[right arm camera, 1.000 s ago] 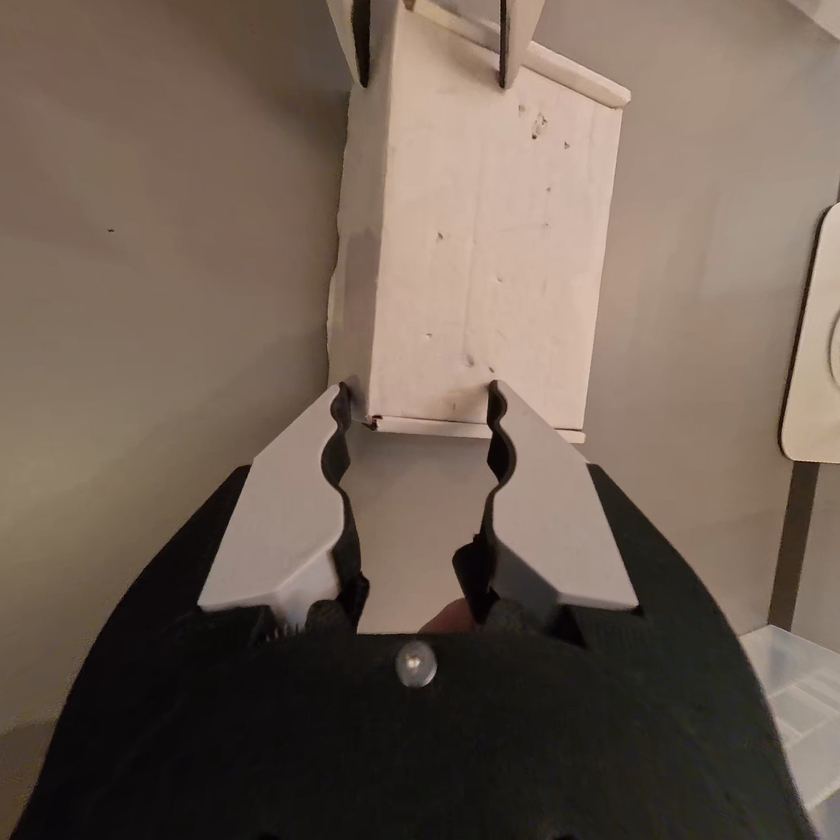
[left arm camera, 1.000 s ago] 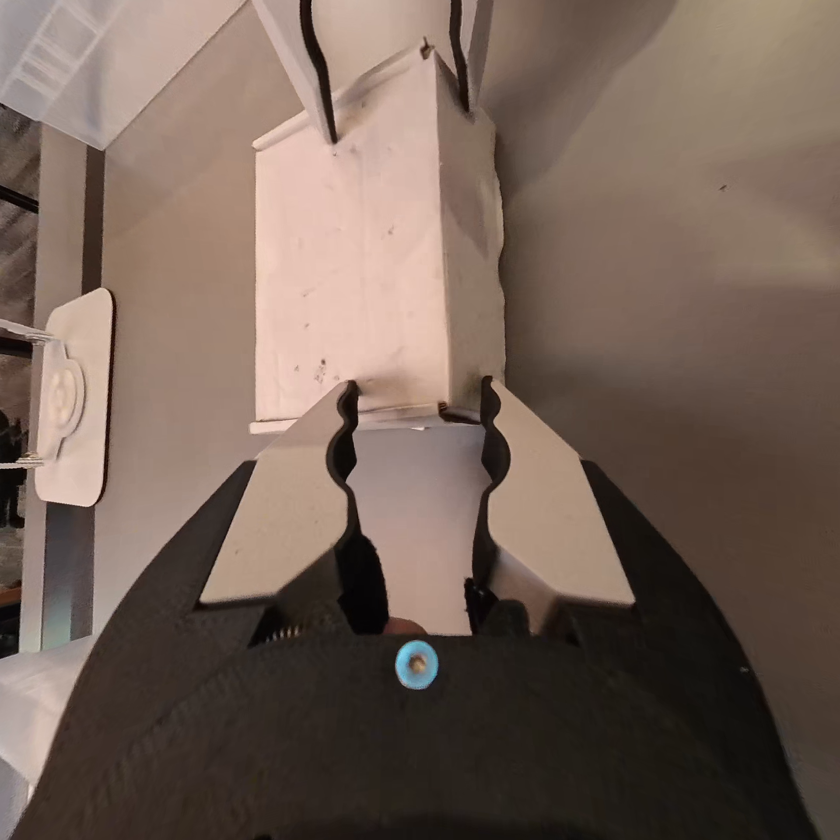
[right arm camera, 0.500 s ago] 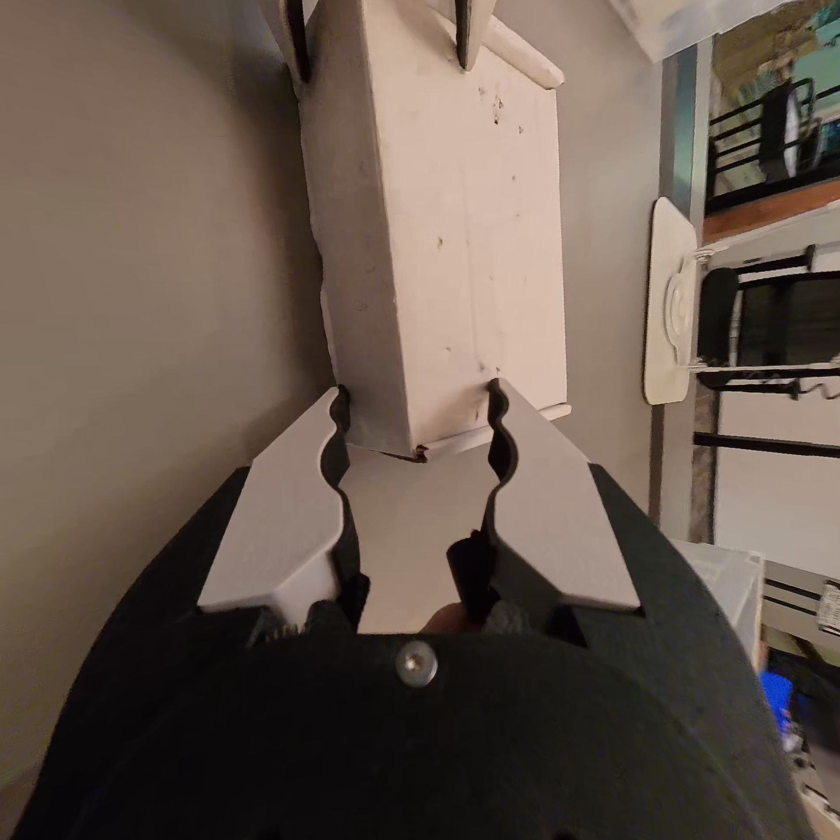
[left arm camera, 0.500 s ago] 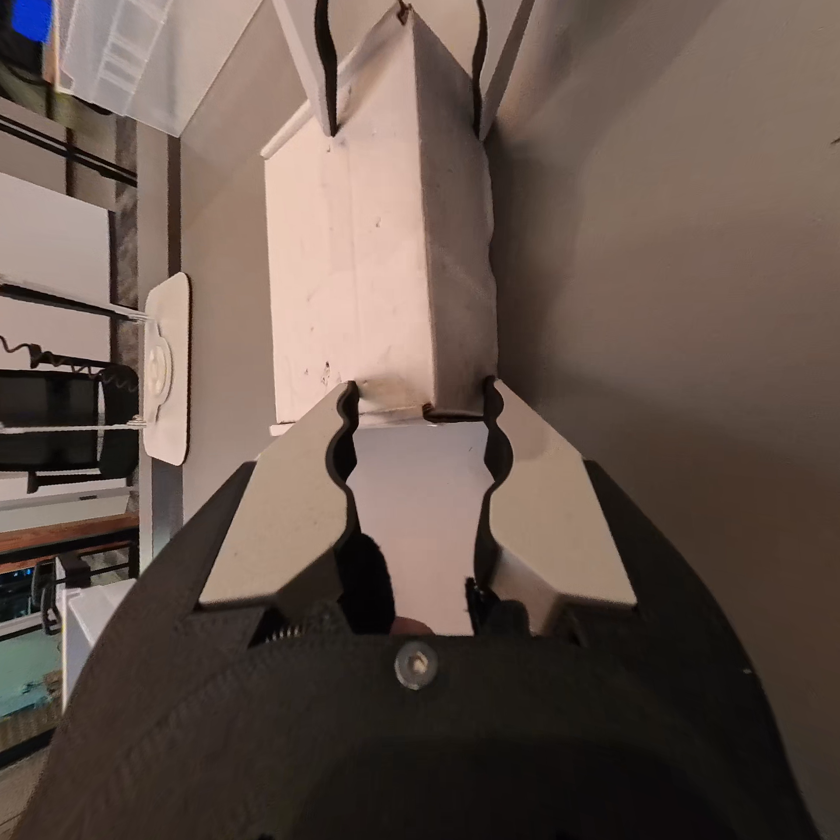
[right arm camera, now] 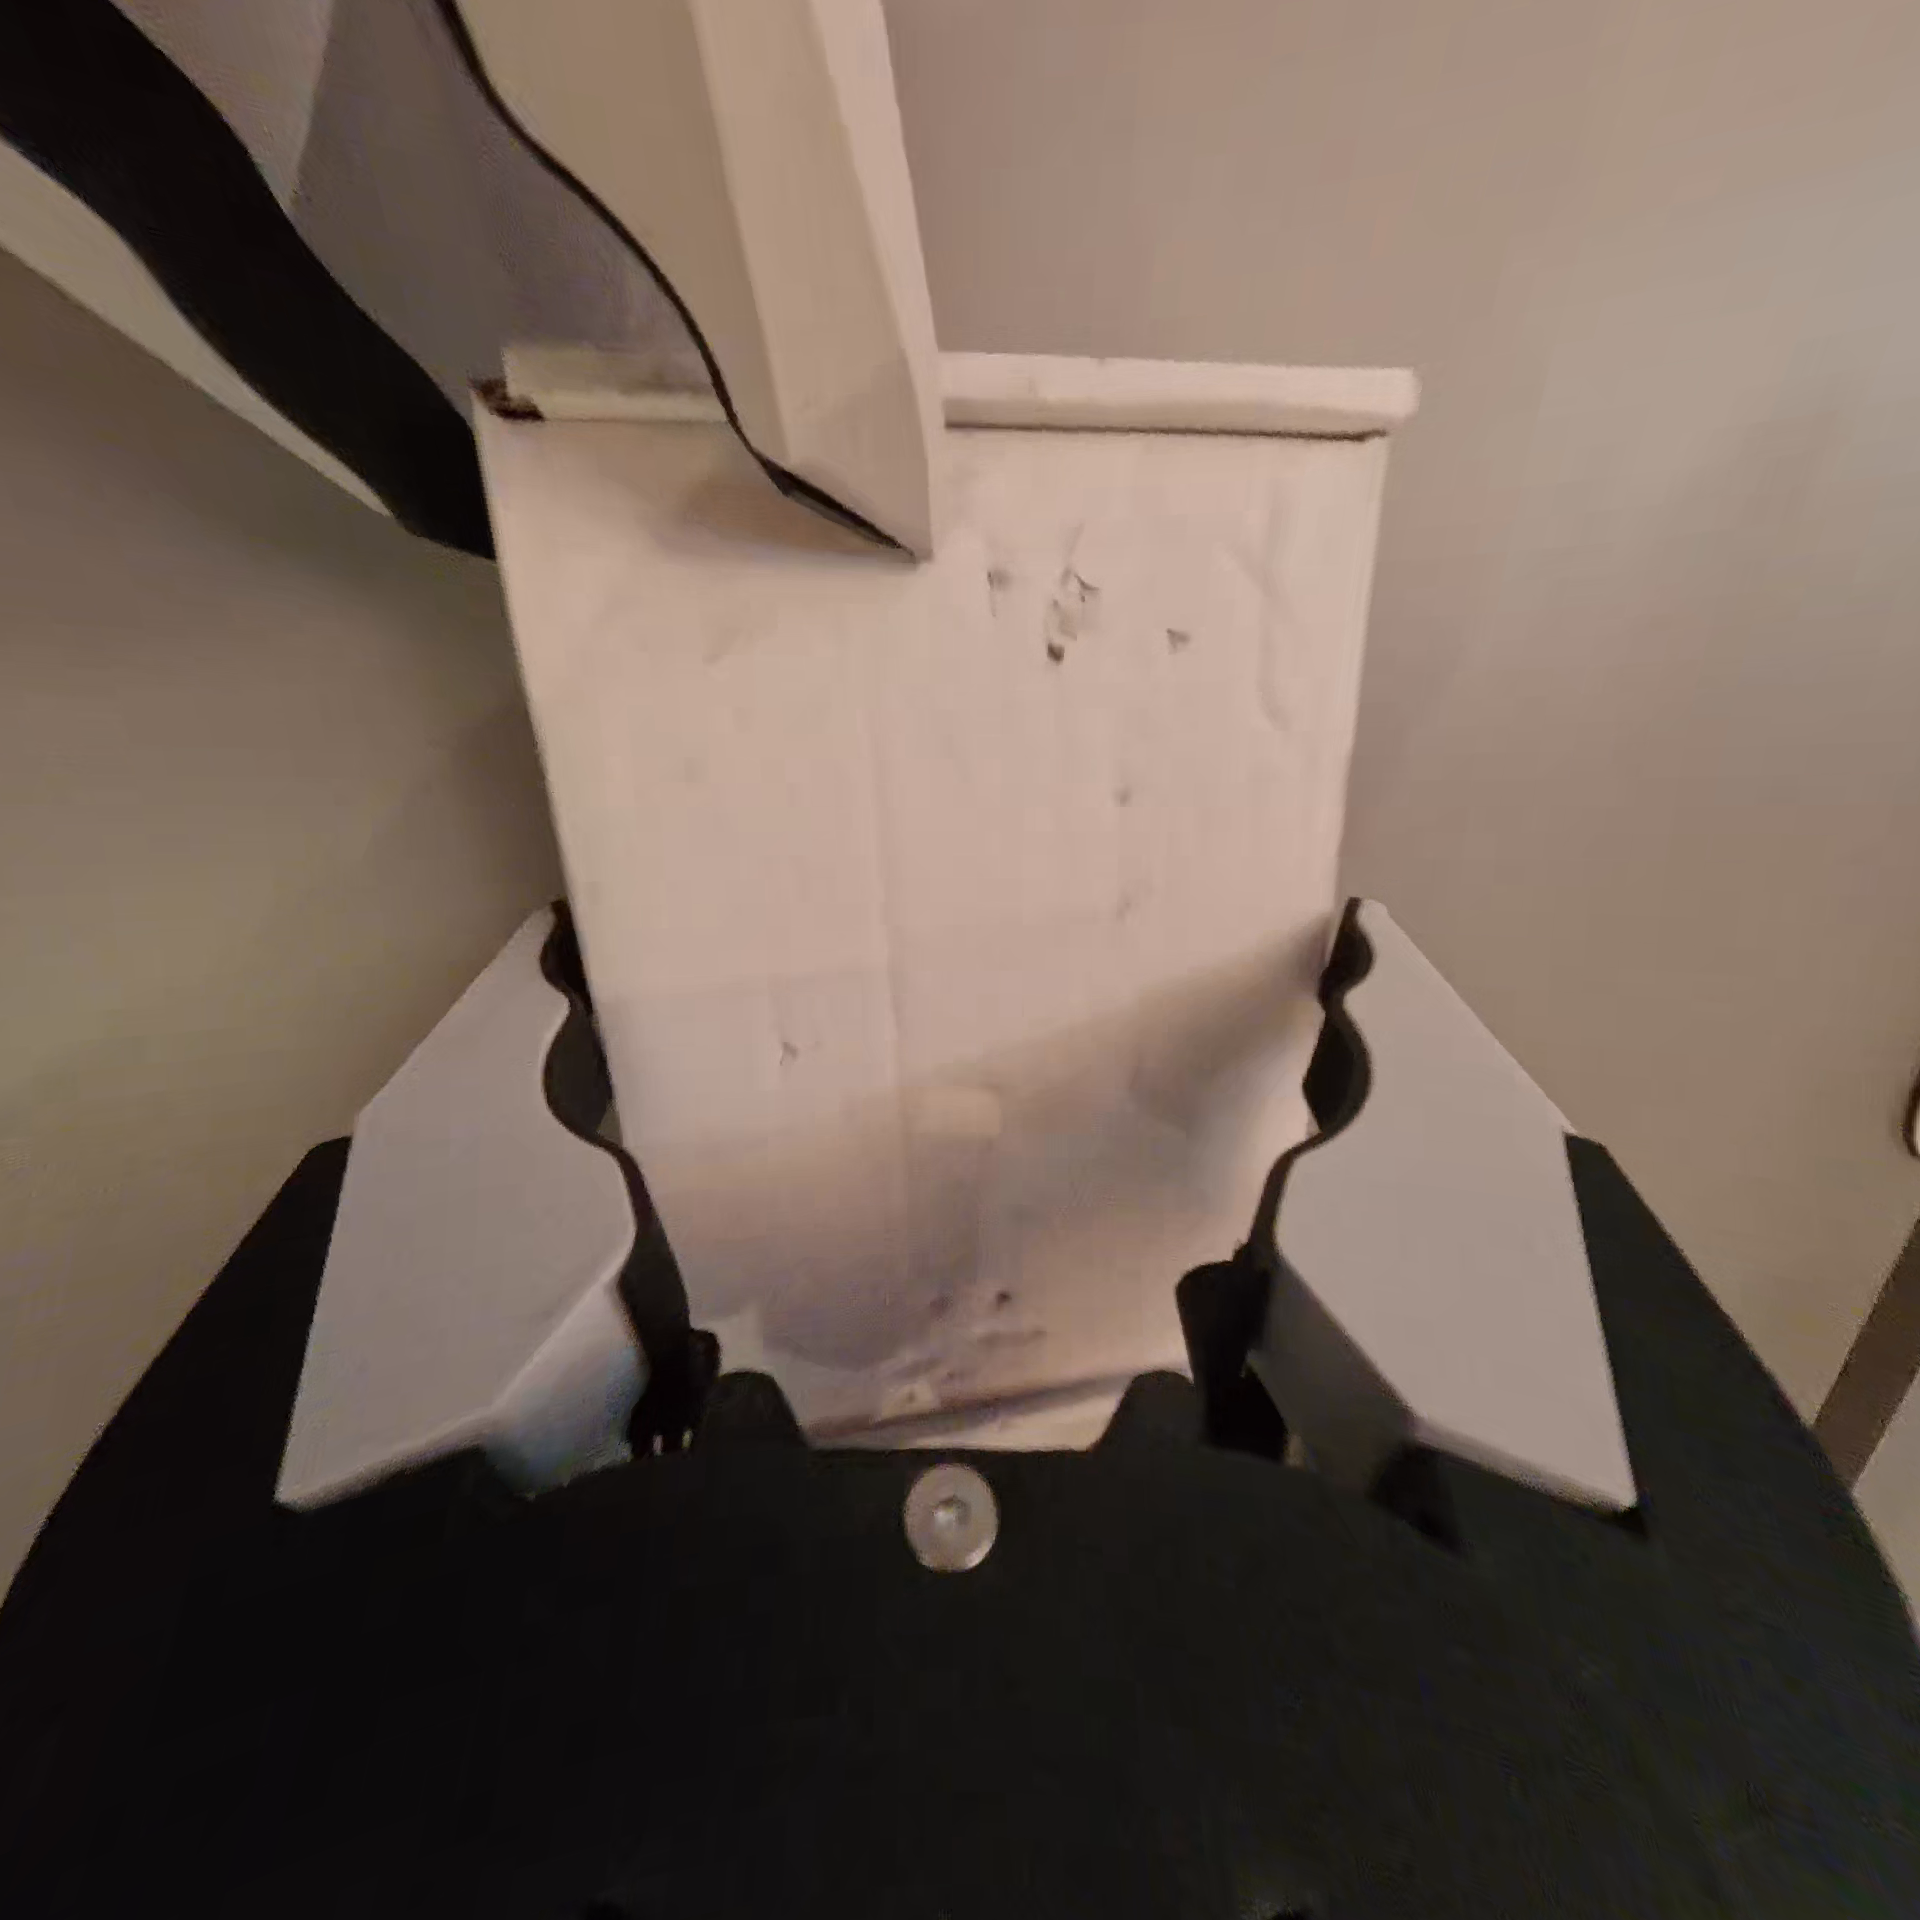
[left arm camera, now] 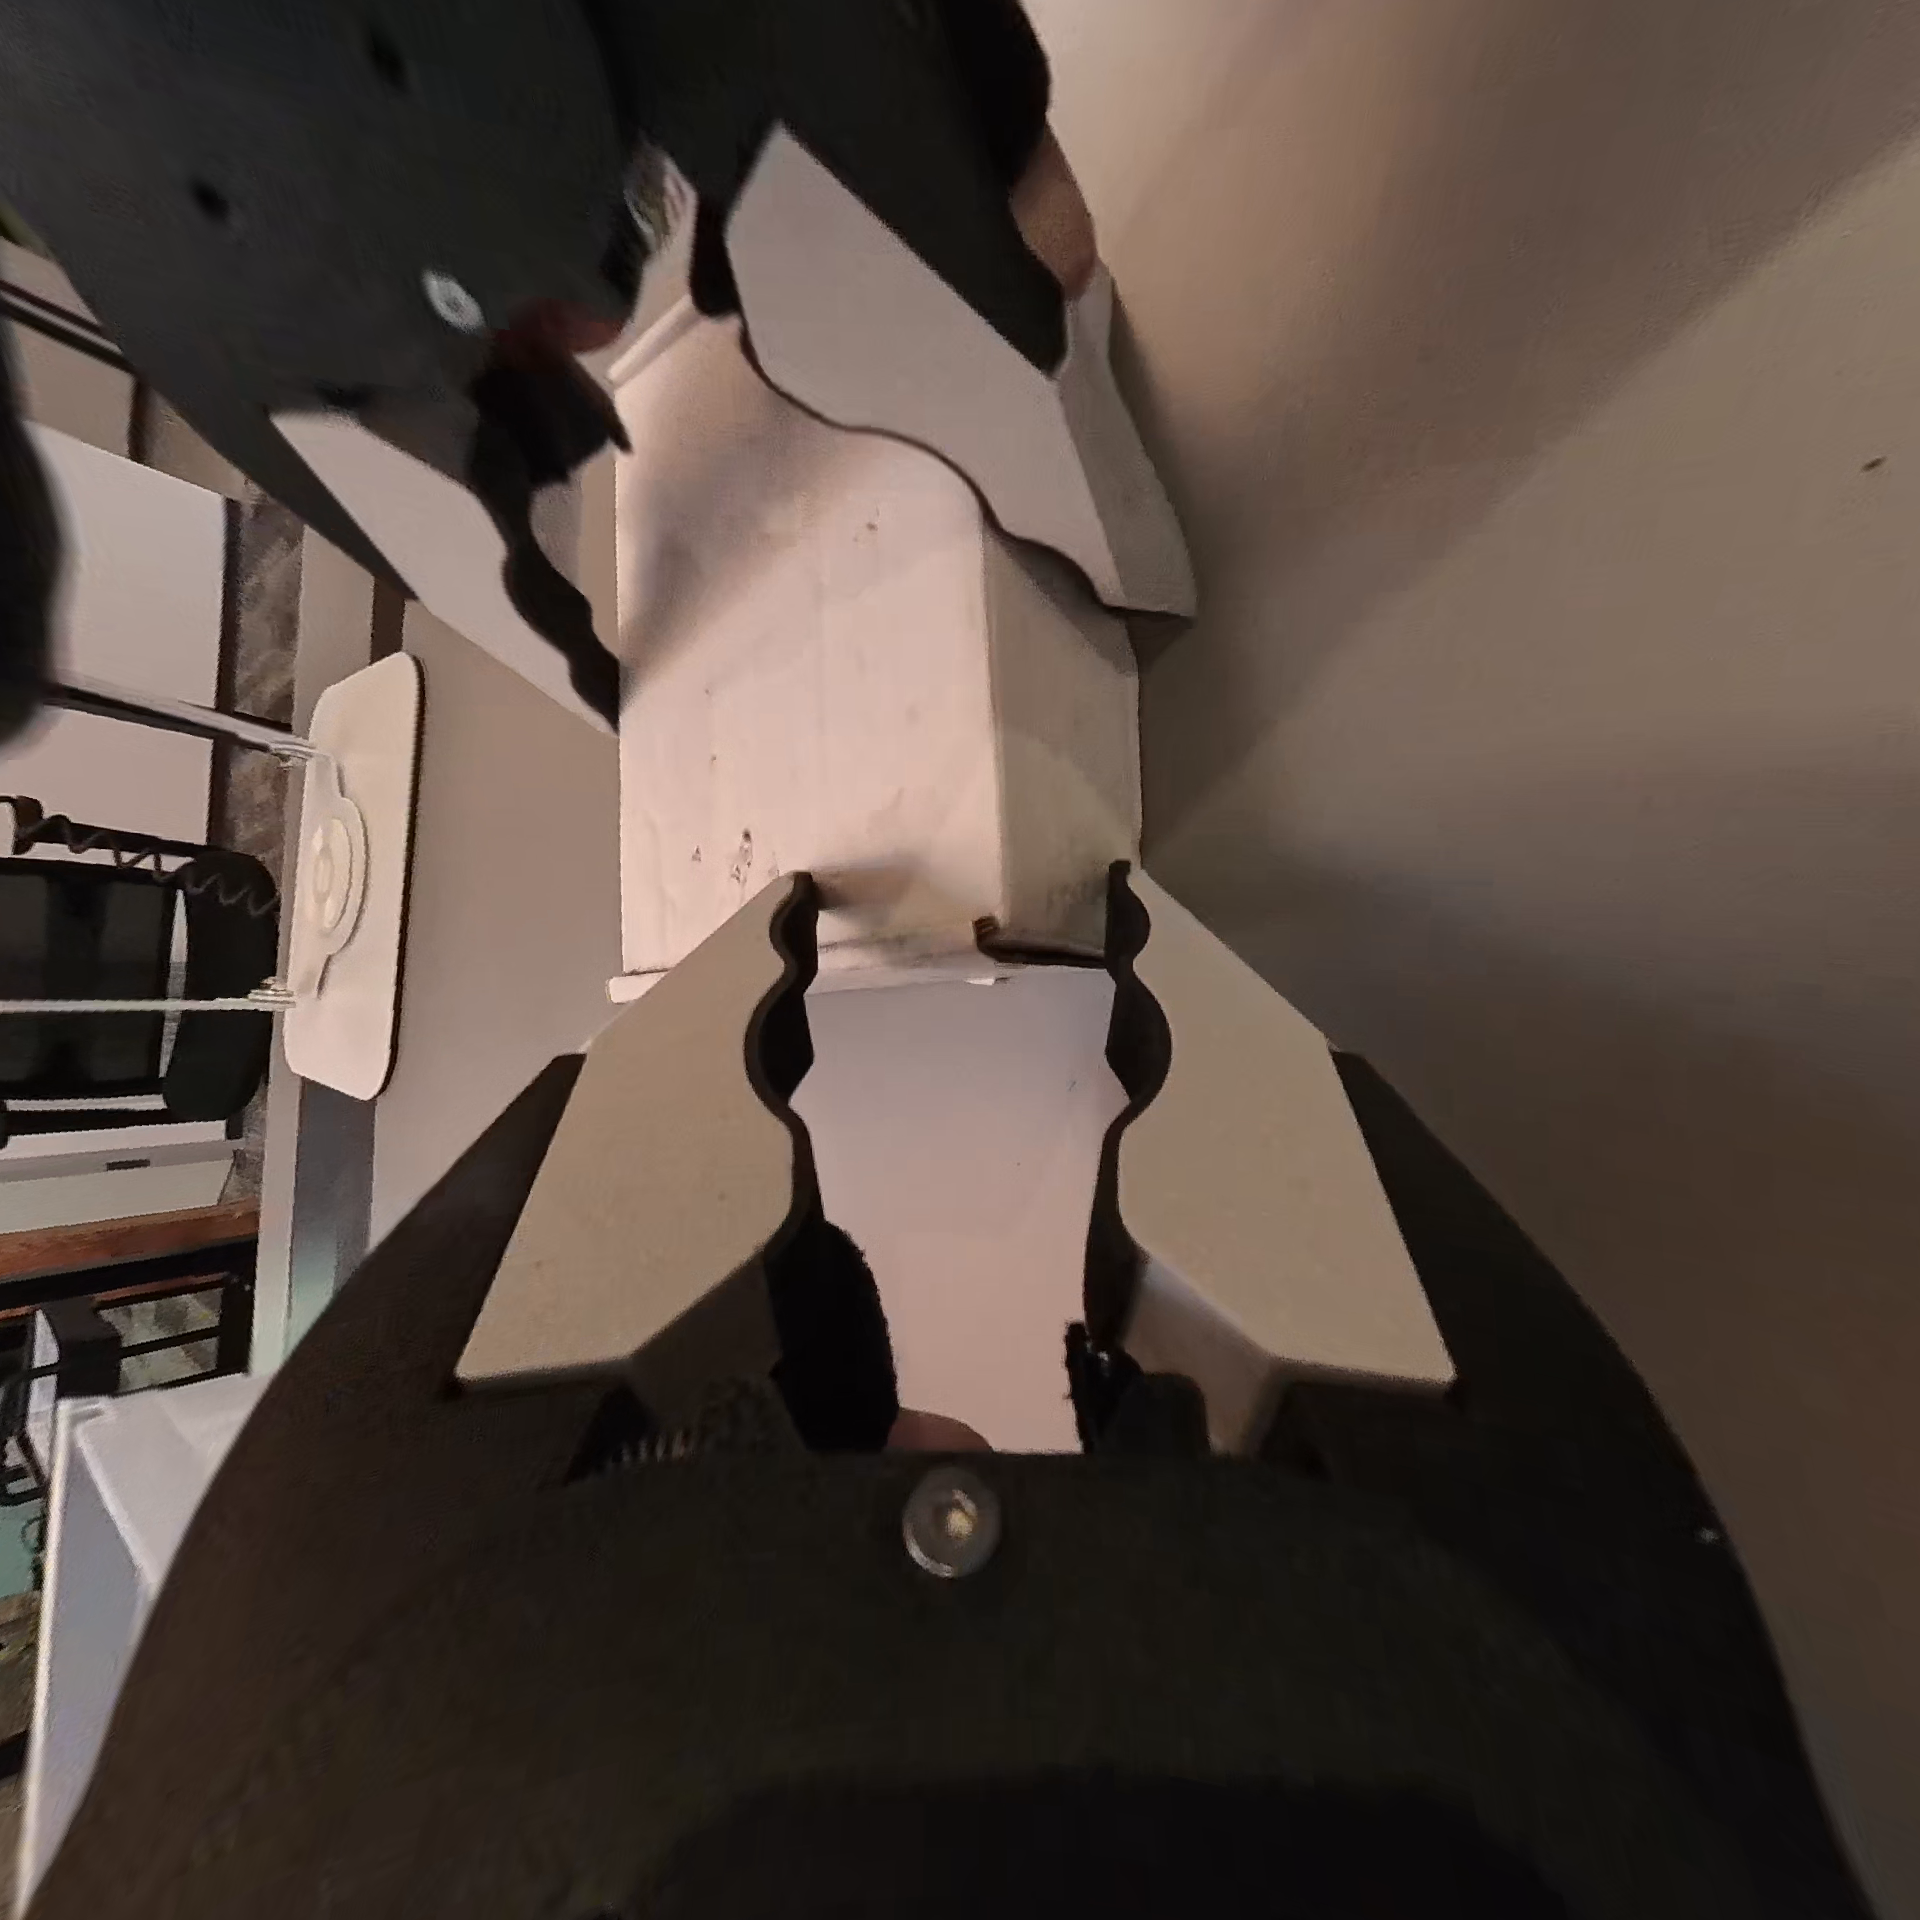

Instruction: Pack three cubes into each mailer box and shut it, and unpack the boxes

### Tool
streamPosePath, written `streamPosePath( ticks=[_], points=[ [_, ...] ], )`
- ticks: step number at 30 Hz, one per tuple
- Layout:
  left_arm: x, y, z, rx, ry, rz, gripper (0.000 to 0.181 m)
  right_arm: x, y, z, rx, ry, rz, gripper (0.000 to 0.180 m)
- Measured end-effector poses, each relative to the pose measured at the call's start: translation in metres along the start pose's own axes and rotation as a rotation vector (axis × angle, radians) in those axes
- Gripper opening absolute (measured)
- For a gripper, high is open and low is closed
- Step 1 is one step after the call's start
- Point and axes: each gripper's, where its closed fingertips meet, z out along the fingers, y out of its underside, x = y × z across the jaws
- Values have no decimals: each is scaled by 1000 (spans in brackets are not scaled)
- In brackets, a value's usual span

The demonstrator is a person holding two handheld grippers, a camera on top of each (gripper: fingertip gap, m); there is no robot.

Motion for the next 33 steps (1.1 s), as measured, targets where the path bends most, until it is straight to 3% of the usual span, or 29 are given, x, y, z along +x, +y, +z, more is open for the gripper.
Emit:
streamPosePath(
  ticks=[3,9,15,18,22,26,33],
  points=[
    [-1,-2,0,41,-4,-65,53,0,1,3,-44,-21,-11,138],
    [-14,-7,-6,170,-81,-108,57,1,1,-2,49,-2,72,136],
    [-51,-11,-39,354,-222,-236,34,23,20,-36,141,58,151,136],
    [-53,-5,-39,371,-224,-267,8,47,39,-76,170,132,173,136],
    [-51,7,-26,302,-222,-268,0,94,89,-144,172,255,155,136],
    [-43,12,-13,293,-163,-288,0,152,171,-194,39,357,206,136],
    [-40,20,1,263,-132,-294,0,228,301,-205,-188,385,261,136]
  ],
)
